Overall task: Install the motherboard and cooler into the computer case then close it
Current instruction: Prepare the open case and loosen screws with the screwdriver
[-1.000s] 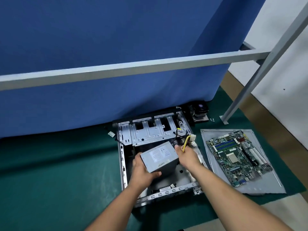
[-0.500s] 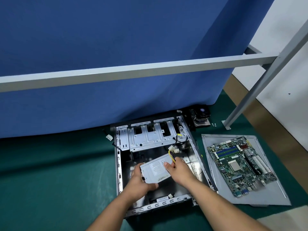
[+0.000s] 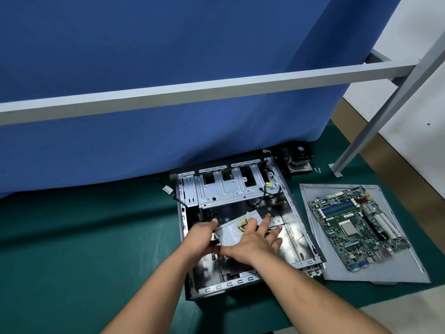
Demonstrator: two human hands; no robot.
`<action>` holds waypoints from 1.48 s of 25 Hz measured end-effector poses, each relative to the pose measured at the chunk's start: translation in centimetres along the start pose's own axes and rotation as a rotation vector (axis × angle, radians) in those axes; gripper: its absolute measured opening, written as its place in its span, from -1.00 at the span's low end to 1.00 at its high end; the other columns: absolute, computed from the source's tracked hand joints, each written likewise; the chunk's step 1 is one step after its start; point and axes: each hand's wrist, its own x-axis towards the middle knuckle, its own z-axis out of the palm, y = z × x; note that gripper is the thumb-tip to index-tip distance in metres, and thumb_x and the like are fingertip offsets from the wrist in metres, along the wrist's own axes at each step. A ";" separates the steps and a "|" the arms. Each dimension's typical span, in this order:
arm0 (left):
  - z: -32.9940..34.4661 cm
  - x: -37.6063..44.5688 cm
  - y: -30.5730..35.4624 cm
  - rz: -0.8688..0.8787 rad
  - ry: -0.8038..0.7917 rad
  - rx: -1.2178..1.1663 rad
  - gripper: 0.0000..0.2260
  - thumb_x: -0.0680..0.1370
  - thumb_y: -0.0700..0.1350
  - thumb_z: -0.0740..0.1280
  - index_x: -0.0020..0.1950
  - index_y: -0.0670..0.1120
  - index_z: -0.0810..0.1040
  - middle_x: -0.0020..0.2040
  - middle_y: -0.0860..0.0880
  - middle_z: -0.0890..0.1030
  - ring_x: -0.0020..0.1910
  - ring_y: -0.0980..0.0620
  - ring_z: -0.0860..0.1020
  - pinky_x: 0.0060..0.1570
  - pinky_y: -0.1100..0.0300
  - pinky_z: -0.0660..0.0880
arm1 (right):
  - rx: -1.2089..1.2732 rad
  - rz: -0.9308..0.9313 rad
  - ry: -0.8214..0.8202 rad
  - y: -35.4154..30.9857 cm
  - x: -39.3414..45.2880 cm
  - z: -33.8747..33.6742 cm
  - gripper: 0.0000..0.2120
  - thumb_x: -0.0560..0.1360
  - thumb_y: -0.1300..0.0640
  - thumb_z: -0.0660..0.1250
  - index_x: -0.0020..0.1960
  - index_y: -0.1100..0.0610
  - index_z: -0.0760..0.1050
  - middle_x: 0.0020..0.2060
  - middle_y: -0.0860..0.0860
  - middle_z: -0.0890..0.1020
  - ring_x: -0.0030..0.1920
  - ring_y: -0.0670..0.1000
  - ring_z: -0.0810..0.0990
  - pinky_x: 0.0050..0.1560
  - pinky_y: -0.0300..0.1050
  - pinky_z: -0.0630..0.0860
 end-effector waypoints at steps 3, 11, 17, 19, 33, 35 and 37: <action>-1.7 -0.2 0.1 0.453 0.233 0.419 -0.80 0.65 -0.22 0.27 0.14 -0.03 0.66 0.15 -0.02 0.69 0.14 -0.02 0.63 0.23 -0.01 0.56 | 0.020 0.037 0.034 -0.4 0.3 0.6 0.34 -0.02 -0.63 0.37 0.51 0.04 -0.03 0.56 0.15 -0.42 0.53 0.48 -0.34 0.54 0.35 -0.02; -8.4 3.5 -0.8 0.537 0.320 1.273 -0.50 0.74 0.08 -0.02 0.69 0.06 0.01 0.68 0.13 -0.08 0.65 0.13 -0.14 0.61 0.02 0.01 | 0.136 -0.032 0.091 0.0 0.4 1.5 0.12 0.08 -0.49 0.53 0.32 0.00 0.00 0.52 0.08 -0.21 0.43 0.31 0.38 0.24 0.03 0.53; -10.5 4.0 -1.2 0.624 0.242 1.295 -0.48 0.72 0.15 -0.12 0.69 0.11 -0.05 0.65 0.21 -0.15 0.63 0.20 -0.18 0.60 0.07 -0.04 | 0.068 -0.204 0.134 0.3 -0.4 0.2 0.09 0.10 -0.37 0.60 0.36 0.07 0.11 0.52 0.08 -0.11 0.36 0.26 0.46 0.28 0.09 0.54; -10.9 4.2 -1.1 0.629 0.192 1.263 -0.48 0.73 0.14 -0.10 0.69 0.10 -0.06 0.66 0.19 -0.14 0.63 0.17 -0.17 0.61 0.06 -0.01 | -0.021 -0.354 0.085 0.3 -0.7 -1.1 0.05 0.07 -0.36 0.59 0.32 0.05 0.14 0.53 0.01 -0.13 0.31 0.22 0.50 0.26 0.09 0.54; -12.0 5.2 -0.2 0.552 -0.019 1.199 -0.47 0.73 0.13 -0.05 0.68 0.13 -0.14 0.64 0.21 -0.25 0.58 0.20 -0.31 0.59 -0.01 -0.14 | -0.720 -0.824 -0.065 -6.7 -0.5 -1.3 0.07 0.09 -0.15 0.69 0.42 0.08 0.20 0.63 0.11 -0.25 0.21 0.33 0.59 0.04 0.02 0.55; -12.0 5.1 -0.2 0.548 -0.030 1.201 -0.47 0.73 0.13 -0.05 0.68 0.13 -0.15 0.64 0.21 -0.26 0.58 0.19 -0.32 0.59 -0.01 -0.16 | -0.692 -0.841 -0.081 -6.8 -0.4 -0.9 0.06 0.09 -0.14 0.69 0.41 0.09 0.20 0.62 0.10 -0.28 0.17 0.30 0.62 0.00 -0.01 0.55; -12.0 5.0 -0.1 0.545 -0.036 1.191 -0.47 0.73 0.12 -0.05 0.68 0.13 -0.16 0.64 0.22 -0.27 0.58 0.19 -0.33 0.59 -0.02 -0.17 | -0.659 -0.861 -0.093 -6.8 -0.4 -0.5 0.07 0.09 -0.16 0.68 0.40 0.10 0.20 0.62 0.07 -0.29 0.13 0.29 0.63 -0.01 -0.04 0.54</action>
